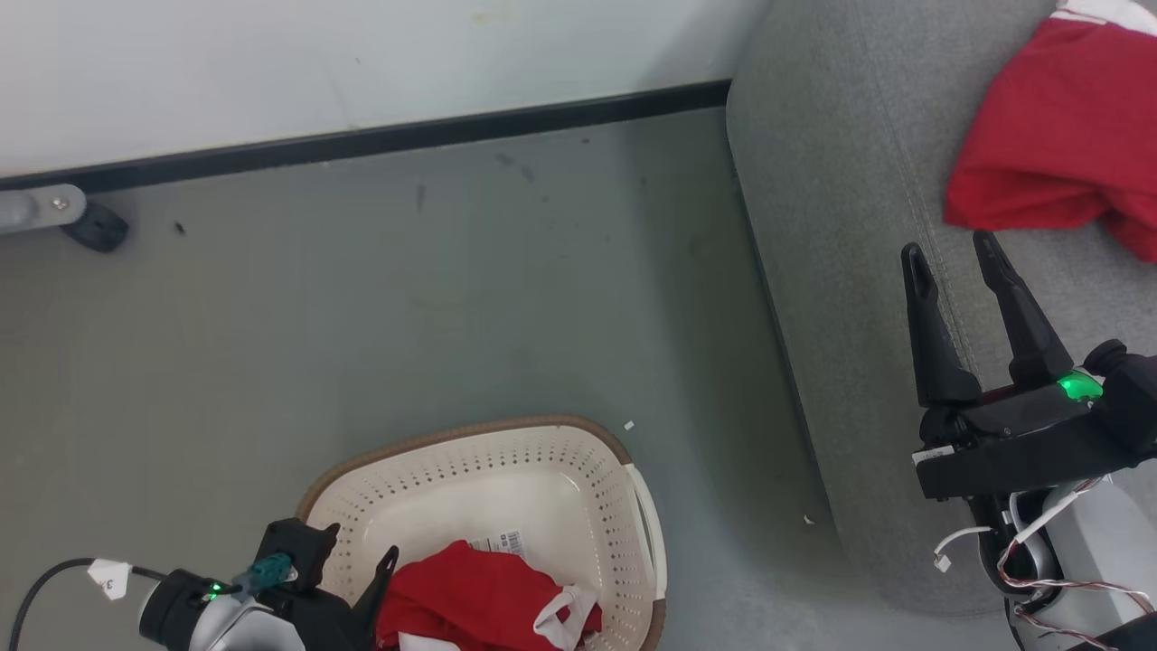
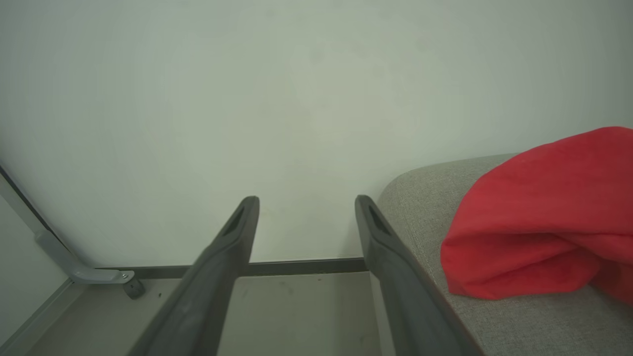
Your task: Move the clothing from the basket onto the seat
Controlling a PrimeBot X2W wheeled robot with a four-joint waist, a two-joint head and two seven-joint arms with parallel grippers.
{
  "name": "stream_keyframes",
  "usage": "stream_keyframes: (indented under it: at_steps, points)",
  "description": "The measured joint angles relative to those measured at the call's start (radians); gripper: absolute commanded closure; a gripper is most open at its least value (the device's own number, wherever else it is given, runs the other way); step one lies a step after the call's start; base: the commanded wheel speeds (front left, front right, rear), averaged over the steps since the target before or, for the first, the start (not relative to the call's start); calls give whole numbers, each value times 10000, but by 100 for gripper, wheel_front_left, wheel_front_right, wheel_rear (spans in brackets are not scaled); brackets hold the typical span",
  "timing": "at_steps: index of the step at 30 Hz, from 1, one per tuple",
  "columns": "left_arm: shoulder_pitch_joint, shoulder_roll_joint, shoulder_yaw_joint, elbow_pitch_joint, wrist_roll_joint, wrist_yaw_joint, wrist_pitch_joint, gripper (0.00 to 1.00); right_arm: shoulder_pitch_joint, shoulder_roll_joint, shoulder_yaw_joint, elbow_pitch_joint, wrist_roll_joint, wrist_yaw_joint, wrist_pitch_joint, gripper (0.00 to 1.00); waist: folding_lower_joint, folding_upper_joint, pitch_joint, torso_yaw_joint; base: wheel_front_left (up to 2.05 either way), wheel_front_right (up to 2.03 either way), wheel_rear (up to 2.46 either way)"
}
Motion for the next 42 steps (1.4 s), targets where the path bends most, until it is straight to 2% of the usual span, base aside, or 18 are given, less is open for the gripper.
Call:
stream_keyframes:
  at_steps: [24,42]
  points:
    - [-2399,-61,-1616,2378,1333,-253,823,0,-1050,207,263,-489,-391,-86,-2,0,0,1,3081,-1009,0,0,0]
    - [-3452,-255,-3530,3511,2801,-336,911,0,-1298,711,581,-238,-470,-86,-40,0,-3,0,4282,-1552,0,0,0]
